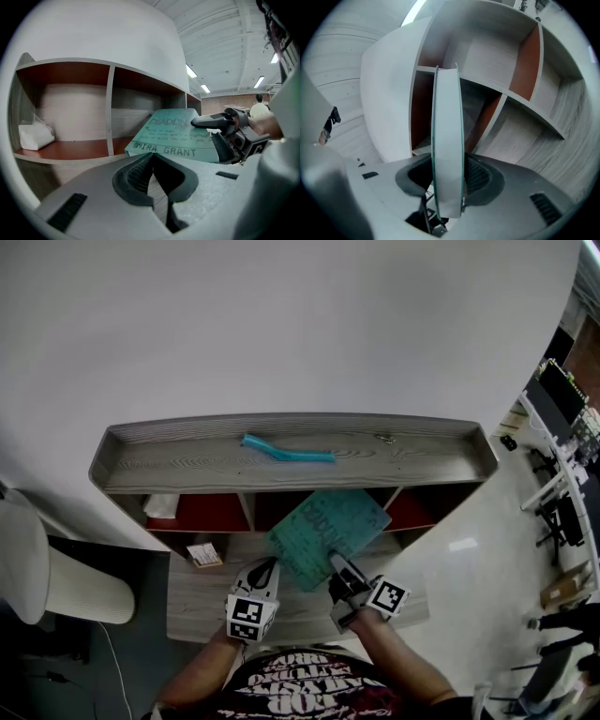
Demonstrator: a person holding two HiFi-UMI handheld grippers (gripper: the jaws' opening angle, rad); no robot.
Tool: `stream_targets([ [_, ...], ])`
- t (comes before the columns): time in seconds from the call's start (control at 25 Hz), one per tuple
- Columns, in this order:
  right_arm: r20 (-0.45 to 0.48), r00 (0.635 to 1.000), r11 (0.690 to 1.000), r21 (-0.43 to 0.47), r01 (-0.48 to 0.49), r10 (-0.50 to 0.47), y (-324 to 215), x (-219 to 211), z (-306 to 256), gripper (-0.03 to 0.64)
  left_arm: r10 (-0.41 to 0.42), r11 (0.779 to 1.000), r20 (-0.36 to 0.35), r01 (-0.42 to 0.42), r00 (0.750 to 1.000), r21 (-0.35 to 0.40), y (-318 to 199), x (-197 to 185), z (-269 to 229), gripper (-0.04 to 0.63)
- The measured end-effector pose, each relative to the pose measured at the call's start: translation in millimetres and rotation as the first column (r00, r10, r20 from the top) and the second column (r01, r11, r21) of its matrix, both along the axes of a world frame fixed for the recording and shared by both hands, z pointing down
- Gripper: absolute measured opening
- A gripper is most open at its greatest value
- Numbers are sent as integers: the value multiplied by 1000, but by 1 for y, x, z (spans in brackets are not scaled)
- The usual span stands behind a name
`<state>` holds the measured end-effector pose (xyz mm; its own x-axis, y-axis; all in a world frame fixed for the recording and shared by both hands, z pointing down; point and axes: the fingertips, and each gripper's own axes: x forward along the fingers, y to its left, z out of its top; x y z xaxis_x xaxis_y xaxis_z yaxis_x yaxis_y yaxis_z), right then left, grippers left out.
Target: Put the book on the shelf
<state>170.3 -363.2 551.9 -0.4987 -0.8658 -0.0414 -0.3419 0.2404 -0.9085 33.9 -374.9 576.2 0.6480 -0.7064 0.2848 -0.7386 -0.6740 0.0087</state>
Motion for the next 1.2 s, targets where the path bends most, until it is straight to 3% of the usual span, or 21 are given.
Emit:
stream_targets([
  [0.36,76,996,998,-13,-54,55,-9,-6,3,178,-49,998,9,49,999,-50,15,-34,16,6],
  [0.72,173,980,993,-72,-88,99,-20,-11,13,179,-58,997,16,59,998,-54,19,-52,18,6],
  [1.2,252,955,984,-127,-127,156,-23,-19,29,179,22,998,20,-21,1000,-55,24,-41,18,6],
])
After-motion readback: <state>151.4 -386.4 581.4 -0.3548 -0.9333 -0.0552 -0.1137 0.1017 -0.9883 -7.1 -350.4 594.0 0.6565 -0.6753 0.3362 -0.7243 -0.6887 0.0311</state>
